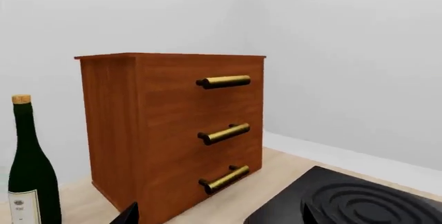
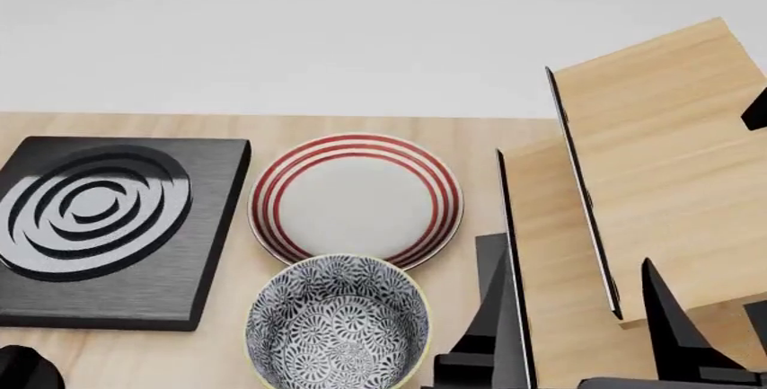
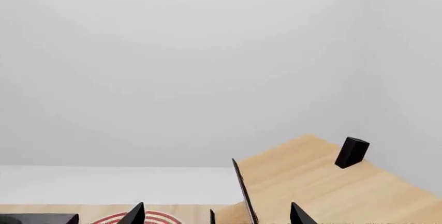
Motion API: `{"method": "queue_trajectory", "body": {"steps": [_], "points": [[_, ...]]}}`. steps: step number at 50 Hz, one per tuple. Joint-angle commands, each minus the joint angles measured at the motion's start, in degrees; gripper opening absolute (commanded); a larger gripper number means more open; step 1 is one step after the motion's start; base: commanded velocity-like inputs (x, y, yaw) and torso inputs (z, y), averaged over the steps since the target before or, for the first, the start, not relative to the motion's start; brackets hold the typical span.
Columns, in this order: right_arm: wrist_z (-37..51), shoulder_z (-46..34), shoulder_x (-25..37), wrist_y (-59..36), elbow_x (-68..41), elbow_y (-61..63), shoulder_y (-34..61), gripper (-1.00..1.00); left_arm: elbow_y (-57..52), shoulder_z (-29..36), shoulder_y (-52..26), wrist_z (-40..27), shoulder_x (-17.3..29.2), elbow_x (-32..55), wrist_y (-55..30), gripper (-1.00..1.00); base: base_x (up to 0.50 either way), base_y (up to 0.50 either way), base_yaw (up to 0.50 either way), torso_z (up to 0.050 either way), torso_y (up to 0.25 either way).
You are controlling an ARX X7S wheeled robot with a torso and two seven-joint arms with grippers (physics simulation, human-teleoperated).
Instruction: Pick up the cream cheese and put it in the bowl.
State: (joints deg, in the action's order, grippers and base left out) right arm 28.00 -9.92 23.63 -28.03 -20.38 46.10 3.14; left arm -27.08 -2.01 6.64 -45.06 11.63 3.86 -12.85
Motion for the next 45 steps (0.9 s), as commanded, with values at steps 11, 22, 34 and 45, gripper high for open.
{"method": "queue_trajectory", "body": {"steps": [11,22,34,45], "points": [[0.6,-0.3,0.3,-1.2,-0.5,-0.4,0.7,1.00,0.8,-0.3,0.0,-1.2,-0.7,1.9,-1.3,1.00,0.00,0.00,0.00,0.000,0.000],[0.8,-0.4,0.3,-0.6,-0.3,-0.6,0.4,1.00,2.6,-0.7,0.1,-0.9,-1.3,4.3,-0.6,1.00,0.00,0.00,0.00,0.000,0.000],[0.9,-0.6,0.4,0.0,-0.1,-1.2,-0.1,1.00,5.5,0.7,-0.1,0.0,-1.6,5.6,0.1,1.00,0.00,0.00,0.00,0.000,0.000],[1.0,-0.6,0.6,0.3,-0.2,-1.3,-0.3,1.00,6.8,1.4,0.0,1.2,-1.5,7.2,1.4,1.00,0.00,0.00,0.00,0.000,0.000]]}}
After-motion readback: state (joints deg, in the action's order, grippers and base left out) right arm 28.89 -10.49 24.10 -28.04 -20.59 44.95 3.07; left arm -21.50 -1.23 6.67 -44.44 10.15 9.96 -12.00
